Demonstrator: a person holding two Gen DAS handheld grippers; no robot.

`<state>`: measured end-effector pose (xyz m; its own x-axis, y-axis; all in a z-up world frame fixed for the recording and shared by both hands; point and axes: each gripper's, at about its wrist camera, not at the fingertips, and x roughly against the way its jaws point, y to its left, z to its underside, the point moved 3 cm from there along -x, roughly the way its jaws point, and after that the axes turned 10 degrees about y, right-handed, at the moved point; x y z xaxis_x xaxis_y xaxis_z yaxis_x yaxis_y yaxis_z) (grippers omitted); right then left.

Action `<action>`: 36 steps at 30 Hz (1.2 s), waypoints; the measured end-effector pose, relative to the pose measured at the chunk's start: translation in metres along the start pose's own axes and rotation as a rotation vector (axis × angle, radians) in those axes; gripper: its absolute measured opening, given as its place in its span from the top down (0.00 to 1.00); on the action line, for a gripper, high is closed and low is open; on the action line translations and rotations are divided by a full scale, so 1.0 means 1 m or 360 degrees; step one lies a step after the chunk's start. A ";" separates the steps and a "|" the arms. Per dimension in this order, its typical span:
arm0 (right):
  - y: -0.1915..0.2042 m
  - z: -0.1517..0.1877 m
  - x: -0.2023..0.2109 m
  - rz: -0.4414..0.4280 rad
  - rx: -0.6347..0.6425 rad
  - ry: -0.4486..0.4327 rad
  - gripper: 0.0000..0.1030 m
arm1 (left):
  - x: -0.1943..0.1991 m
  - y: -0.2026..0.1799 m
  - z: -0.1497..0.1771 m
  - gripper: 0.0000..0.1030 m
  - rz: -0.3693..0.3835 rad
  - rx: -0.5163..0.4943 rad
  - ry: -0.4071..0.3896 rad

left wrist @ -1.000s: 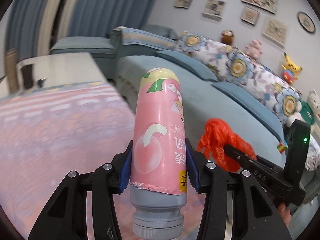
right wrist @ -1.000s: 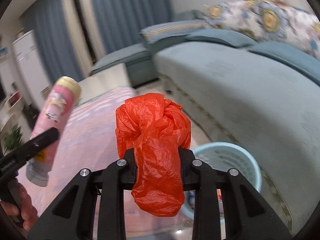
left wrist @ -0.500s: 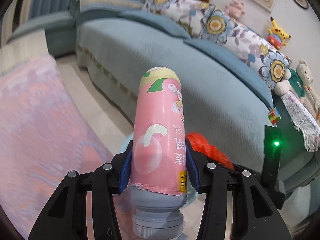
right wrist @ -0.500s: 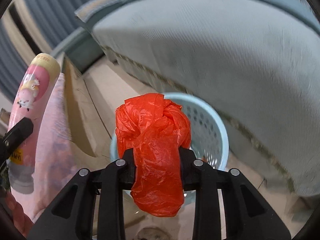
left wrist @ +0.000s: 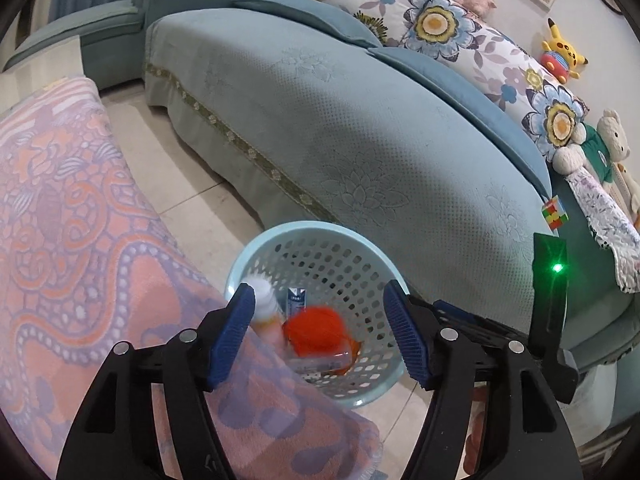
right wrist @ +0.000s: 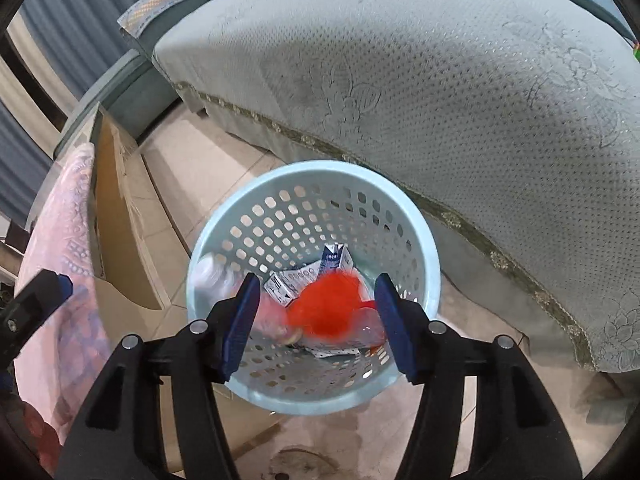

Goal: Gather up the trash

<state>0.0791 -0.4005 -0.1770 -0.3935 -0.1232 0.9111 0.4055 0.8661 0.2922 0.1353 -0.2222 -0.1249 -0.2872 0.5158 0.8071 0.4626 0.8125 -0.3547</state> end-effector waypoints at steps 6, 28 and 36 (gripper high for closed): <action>0.027 0.001 0.044 -0.0129 0.0130 -0.0237 0.46 | 0.032 -0.005 0.002 0.37 -0.0028 -0.0016 -0.0151; 0.121 0.110 0.166 0.0178 0.0372 -0.1141 0.43 | 0.196 0.010 0.082 0.11 -0.0641 -0.0052 -0.0864; 0.137 0.118 0.167 0.0181 0.0481 -0.1178 0.43 | 0.203 0.022 0.084 0.09 -0.0711 0.0019 -0.0928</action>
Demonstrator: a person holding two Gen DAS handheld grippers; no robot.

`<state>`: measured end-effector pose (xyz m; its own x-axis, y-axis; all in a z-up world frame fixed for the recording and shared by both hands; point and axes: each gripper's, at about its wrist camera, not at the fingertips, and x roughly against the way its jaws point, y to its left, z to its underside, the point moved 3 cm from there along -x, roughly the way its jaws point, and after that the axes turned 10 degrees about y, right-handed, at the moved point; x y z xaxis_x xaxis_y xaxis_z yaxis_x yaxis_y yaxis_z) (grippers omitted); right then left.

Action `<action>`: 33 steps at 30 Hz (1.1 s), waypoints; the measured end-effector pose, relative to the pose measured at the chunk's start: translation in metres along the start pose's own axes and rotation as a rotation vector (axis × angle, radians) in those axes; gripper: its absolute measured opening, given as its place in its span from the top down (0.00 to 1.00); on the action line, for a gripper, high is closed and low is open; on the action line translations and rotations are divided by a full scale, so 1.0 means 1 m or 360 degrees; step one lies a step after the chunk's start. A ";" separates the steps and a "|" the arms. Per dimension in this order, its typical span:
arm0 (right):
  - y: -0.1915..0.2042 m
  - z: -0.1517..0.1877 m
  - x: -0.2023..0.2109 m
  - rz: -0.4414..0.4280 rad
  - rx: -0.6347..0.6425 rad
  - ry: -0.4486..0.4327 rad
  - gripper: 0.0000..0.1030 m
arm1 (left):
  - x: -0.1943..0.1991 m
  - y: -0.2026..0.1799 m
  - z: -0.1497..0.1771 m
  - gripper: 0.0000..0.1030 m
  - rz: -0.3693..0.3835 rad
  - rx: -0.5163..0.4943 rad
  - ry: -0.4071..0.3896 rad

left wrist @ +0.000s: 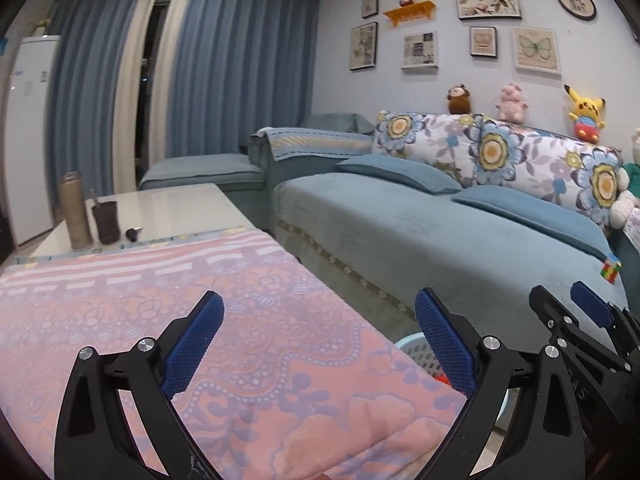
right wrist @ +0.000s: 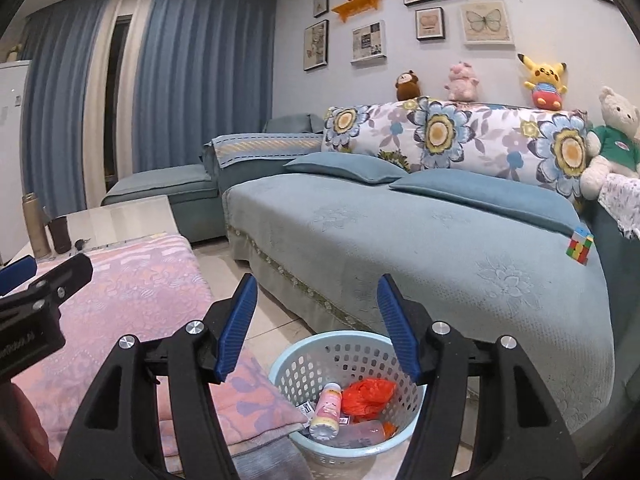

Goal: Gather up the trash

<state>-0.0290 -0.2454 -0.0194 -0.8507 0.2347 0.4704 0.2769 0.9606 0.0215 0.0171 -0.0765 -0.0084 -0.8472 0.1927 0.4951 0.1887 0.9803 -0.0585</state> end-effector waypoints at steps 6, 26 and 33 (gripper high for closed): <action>0.006 -0.001 0.003 -0.0049 0.0018 -0.0017 0.43 | 0.000 -0.001 0.001 0.09 -0.0033 -0.0034 -0.0004; 0.019 0.002 0.006 -0.0108 0.0070 -0.0019 0.41 | -0.001 0.003 0.003 0.09 -0.0070 -0.0040 0.0002; 0.019 0.002 0.005 -0.0119 0.0065 -0.0004 0.40 | -0.002 0.003 0.005 0.09 -0.0070 -0.0062 0.0007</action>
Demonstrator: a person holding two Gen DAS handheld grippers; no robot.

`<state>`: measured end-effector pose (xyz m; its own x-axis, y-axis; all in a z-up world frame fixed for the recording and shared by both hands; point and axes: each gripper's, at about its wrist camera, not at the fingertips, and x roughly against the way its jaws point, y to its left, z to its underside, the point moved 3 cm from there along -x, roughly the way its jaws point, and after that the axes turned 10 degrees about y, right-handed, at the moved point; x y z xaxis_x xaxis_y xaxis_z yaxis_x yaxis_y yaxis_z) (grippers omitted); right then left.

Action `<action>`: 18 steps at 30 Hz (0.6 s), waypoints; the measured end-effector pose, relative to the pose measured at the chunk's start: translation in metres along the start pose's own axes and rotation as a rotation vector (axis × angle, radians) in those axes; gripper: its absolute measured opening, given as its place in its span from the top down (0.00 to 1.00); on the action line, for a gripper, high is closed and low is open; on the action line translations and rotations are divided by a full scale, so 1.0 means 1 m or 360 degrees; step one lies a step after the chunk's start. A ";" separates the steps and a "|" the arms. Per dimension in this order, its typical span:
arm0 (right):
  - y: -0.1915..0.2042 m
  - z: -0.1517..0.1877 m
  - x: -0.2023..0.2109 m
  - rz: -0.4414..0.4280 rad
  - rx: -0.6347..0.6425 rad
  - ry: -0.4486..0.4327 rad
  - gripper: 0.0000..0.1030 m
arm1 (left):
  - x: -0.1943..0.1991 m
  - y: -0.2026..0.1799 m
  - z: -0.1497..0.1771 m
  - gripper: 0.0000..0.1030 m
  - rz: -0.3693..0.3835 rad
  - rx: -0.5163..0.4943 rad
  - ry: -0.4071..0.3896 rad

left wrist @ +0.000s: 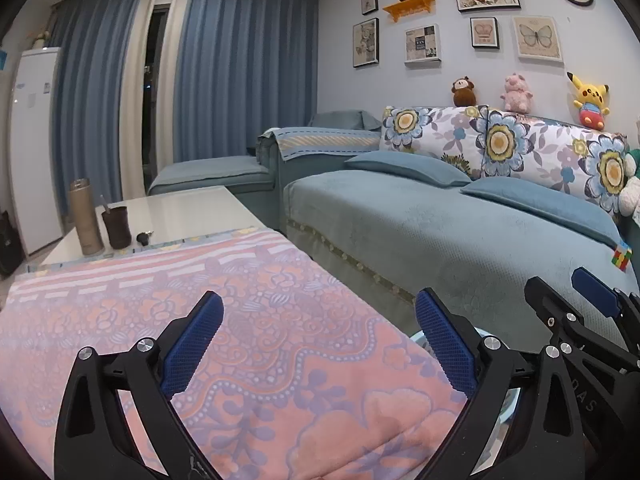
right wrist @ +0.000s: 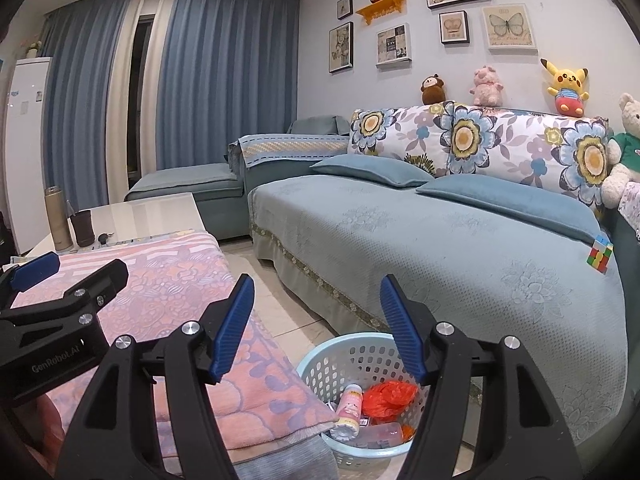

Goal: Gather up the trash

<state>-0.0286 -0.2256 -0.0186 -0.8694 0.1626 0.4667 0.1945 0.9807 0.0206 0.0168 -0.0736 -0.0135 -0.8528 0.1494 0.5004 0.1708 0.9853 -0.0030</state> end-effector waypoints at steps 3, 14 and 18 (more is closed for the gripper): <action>0.000 0.001 -0.002 -0.0009 -0.0003 0.0014 0.38 | 0.000 0.000 0.000 0.08 -0.0002 -0.0004 -0.0001; 0.001 0.003 -0.008 -0.0027 -0.0024 0.0065 0.35 | -0.003 0.001 0.002 0.08 -0.0023 -0.0015 0.0013; 0.001 0.004 -0.009 -0.0031 -0.0028 0.0074 0.35 | -0.003 0.002 0.003 0.08 -0.0032 -0.0023 0.0014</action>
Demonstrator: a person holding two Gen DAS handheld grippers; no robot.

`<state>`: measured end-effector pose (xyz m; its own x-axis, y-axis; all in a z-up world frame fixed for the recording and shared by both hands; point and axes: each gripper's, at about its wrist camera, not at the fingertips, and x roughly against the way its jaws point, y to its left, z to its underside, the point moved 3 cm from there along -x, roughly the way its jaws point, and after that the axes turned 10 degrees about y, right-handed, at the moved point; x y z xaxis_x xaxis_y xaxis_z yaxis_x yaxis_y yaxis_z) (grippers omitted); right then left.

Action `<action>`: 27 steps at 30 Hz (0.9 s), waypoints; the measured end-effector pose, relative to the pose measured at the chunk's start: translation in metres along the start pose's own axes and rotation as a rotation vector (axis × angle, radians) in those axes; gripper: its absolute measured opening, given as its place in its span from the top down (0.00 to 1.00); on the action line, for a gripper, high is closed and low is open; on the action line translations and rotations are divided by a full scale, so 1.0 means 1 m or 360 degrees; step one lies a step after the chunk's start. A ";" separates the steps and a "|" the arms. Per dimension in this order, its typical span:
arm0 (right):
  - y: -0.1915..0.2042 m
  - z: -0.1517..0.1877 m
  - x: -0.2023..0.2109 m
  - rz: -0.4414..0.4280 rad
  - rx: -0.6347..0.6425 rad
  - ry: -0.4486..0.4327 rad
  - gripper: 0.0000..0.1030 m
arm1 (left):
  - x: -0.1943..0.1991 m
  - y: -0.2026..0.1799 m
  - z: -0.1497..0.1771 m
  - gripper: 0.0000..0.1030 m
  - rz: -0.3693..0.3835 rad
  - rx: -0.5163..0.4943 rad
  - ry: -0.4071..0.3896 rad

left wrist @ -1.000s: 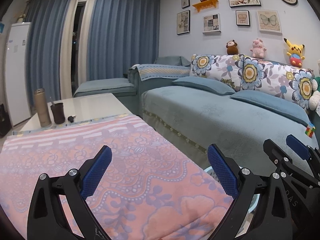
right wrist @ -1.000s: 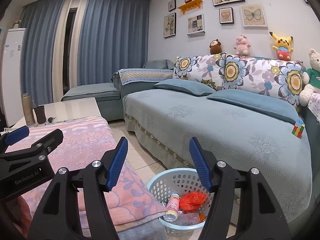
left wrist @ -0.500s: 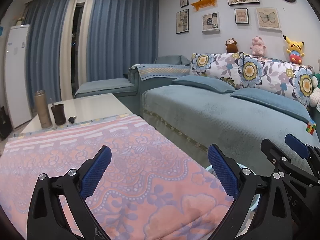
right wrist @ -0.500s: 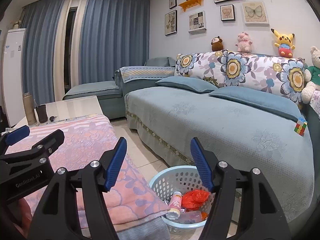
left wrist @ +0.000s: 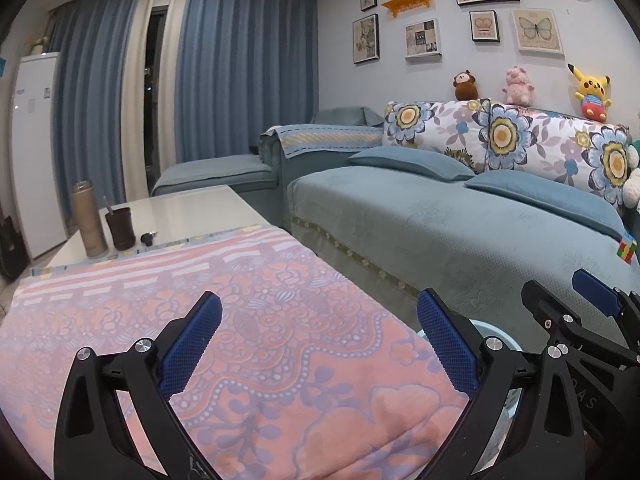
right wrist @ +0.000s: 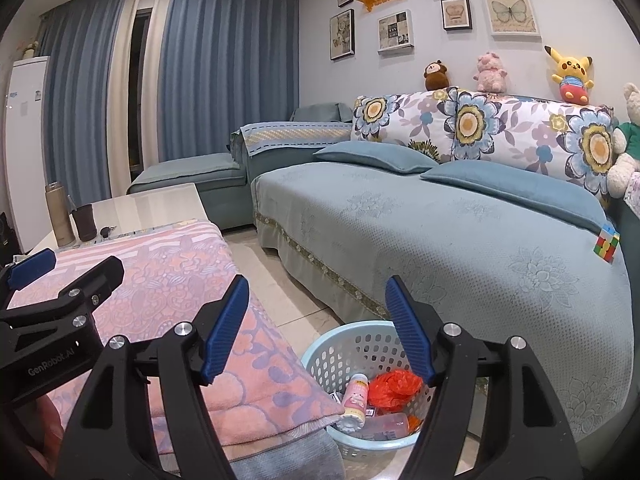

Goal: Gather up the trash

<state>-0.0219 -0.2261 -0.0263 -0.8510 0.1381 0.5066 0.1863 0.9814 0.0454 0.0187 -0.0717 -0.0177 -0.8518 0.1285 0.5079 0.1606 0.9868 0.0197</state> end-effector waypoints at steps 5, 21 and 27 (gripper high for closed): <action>-0.001 0.000 -0.001 -0.0004 0.0000 0.0004 0.35 | 0.000 0.001 0.000 0.08 0.0000 -0.0002 -0.0001; -0.003 0.000 -0.003 -0.0008 -0.0004 0.0007 0.35 | 0.000 0.001 0.000 0.08 -0.0002 -0.0005 -0.0004; -0.002 0.001 -0.004 -0.0009 -0.0002 0.0011 0.35 | 0.000 0.001 -0.001 0.08 0.0004 -0.0005 -0.0001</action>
<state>-0.0193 -0.2283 -0.0287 -0.8488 0.1316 0.5121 0.1821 0.9820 0.0494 0.0195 -0.0705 -0.0171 -0.8518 0.1310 0.5072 0.1642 0.9862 0.0209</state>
